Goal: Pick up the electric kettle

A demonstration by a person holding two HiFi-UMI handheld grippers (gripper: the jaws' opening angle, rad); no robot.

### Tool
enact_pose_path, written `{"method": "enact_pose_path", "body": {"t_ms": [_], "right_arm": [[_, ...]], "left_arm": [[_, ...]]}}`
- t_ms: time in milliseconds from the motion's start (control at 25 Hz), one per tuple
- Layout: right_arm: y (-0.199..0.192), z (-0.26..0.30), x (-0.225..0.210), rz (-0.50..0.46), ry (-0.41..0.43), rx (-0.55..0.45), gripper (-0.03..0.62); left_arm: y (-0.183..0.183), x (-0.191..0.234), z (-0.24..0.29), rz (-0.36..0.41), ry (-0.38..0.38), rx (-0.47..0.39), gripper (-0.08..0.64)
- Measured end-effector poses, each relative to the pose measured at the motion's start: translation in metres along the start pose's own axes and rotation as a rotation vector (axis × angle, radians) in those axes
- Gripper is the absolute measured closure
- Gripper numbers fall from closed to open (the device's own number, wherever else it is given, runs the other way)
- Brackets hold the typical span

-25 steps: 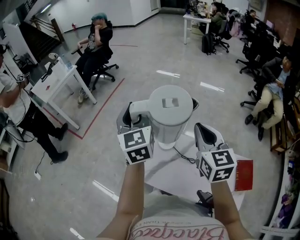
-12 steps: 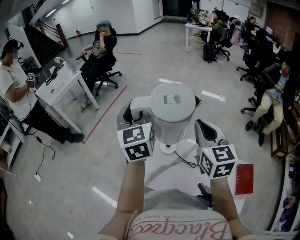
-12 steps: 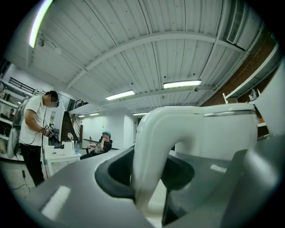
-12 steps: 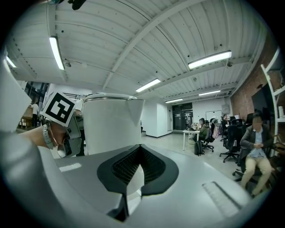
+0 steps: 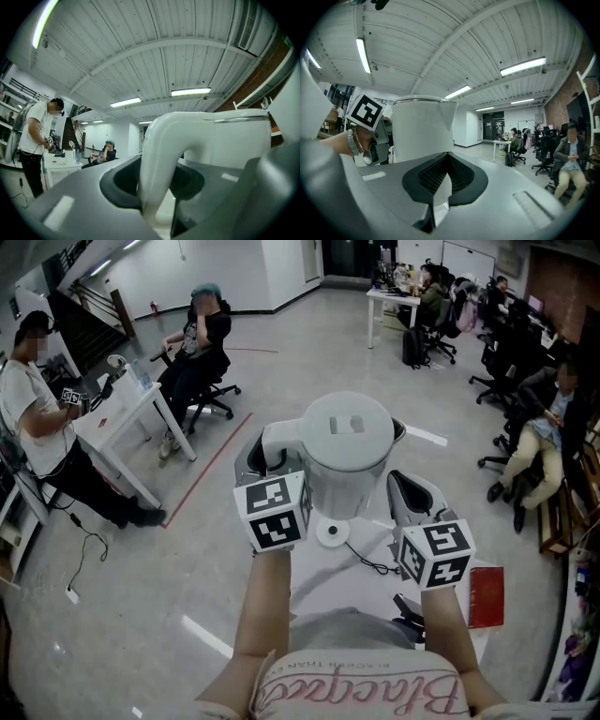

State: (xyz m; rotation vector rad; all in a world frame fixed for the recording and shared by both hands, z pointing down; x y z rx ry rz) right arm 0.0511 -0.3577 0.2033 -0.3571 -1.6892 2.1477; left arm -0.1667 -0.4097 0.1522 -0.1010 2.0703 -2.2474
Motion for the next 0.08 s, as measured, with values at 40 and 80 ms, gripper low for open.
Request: {"method": "enact_pose_path", "body": {"t_ms": [40,80], "right_arm": [[0.0015,0.0003,0.0003,0.001,0.003,-0.002,0.571],[0.0029,0.0006,0.0006,0.001,0.006,-0.005,0.571]], "left_arm": [[0.0014,-0.0002,0.0001,0.001,-0.001,-0.001,0.426],[0.0026,-0.0004,0.0002,0.002,-0.002,-0.002,0.426]]}}
Point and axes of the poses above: the fingertips, and each gripper's own axes: z forward along the fingers, x to its left, y out of its top, the point moved 4 cm from there along -z, backward along the fingers, and after that the axes turned 6 degrees about x, right-handed, at the moved point
